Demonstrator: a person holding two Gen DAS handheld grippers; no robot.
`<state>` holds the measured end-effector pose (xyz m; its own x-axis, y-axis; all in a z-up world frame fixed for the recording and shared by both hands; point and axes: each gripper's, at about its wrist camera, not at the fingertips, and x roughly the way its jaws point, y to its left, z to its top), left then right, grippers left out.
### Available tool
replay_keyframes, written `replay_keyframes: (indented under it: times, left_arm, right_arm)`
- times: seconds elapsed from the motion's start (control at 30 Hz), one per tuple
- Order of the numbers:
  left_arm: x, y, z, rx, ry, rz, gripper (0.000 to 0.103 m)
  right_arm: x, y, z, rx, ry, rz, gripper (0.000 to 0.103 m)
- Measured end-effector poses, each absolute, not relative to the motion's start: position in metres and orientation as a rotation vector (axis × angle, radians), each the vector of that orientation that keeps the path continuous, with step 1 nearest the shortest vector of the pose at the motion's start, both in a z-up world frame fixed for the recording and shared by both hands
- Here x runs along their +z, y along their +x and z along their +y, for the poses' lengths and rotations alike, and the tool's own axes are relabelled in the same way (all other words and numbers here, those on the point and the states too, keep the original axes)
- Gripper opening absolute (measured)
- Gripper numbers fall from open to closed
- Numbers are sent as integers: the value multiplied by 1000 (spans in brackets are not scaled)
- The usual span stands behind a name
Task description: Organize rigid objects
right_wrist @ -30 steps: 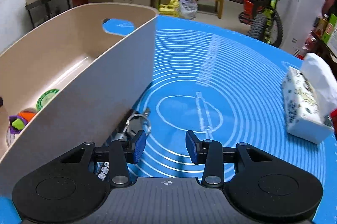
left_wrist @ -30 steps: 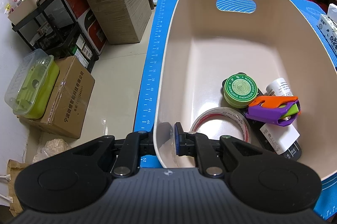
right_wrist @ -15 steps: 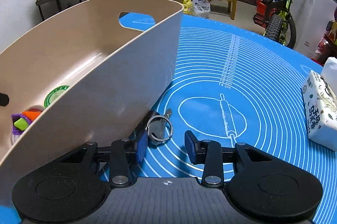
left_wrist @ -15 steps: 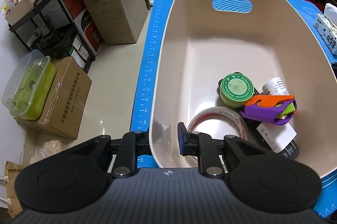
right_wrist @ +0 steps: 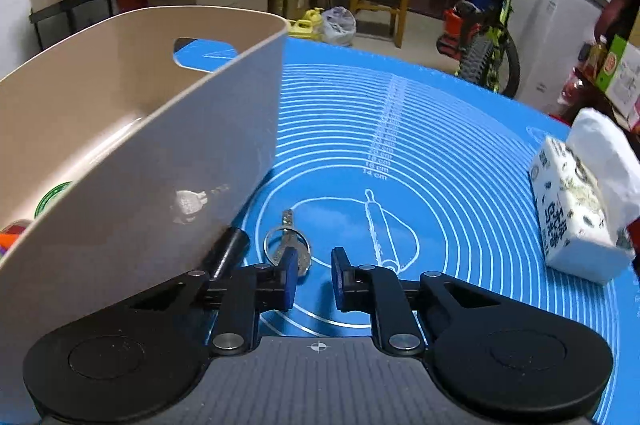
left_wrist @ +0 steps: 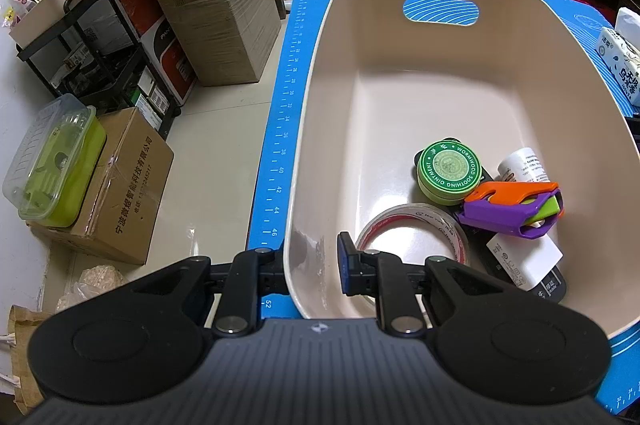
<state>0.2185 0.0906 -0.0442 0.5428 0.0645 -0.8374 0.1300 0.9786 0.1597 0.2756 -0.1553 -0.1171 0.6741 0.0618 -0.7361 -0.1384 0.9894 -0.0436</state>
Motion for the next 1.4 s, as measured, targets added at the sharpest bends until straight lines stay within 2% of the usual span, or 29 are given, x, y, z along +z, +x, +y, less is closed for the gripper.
replay_keyframes:
  times: [0.3,0.57,0.7,0.77,0.8,0.83,0.97,1.0,1.03,1.4]
  left_arm:
    - [-45,218,91,-41,212,998,21]
    - [-45,218,91,-45,211,1000,21]
    - [-46,219,91,-46,210,1000,21]
    - [-46,219,91,-46,210,1000,21]
    - [-46,219,91,-46,209,1000,21]
    - [-46,219,91,-46,210,1000,21]
    - [-46,219,91,-50,209,1007,21]
    - [-46,219,91,-50,209,1007,21]
    - [-47,219,90,-49,210,1007,21]
    - [-47,219,90,-52,208,1006,21]
  right_arm:
    - [-117,279,-149,176,-89,797,39]
    - [-131,294,-149,171,-57,843,51]
    - [-134,293,-150,161,-59,836,52]
    - [-134,292,-150,156,-62,837,49]
    - [-133,291,-151,153,-55,838,40]
    - [-132,291,-151,153,-45,837,37]
    - [-130,294,-161,148,33,843,36]
    - [-129,293,-163,147,44,839,31]
    - [-127,292,-164,151,53,826,20]
    - [-121,289,-170,99,71,818,18]
